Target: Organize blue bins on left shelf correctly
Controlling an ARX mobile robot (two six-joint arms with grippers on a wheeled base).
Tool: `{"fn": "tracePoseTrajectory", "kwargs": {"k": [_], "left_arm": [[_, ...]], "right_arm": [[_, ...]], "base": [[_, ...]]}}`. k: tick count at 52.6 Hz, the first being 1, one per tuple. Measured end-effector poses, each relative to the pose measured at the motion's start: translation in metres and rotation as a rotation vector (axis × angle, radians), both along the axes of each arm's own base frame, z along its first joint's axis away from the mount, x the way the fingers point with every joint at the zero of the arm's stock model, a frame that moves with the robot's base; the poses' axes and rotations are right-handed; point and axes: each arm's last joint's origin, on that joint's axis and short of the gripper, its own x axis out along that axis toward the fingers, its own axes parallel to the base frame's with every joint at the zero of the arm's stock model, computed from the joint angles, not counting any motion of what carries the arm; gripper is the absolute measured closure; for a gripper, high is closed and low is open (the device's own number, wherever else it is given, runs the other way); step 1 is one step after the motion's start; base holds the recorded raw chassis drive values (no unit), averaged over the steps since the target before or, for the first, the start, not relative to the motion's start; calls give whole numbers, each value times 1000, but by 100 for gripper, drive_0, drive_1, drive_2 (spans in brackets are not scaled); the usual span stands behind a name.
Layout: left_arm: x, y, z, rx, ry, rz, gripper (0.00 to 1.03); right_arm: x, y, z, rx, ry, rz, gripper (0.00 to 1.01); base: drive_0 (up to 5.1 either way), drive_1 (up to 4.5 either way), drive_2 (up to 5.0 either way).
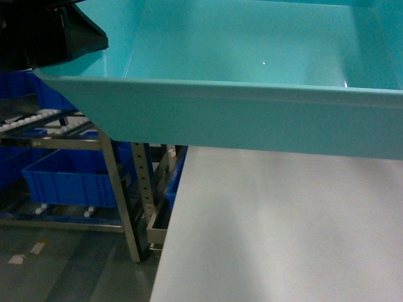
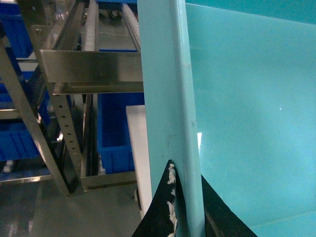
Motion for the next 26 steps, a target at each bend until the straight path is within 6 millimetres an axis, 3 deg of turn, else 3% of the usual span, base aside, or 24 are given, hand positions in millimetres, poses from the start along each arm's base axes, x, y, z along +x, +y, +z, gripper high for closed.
{"fn": "tracePoseTrajectory", "kwargs": {"k": [26], "left_arm": [[0,0,0,0,1,0,101]], "right_arm": [[0,0,0,0,3,0,99]], "base": [[-497,262,211]]}}
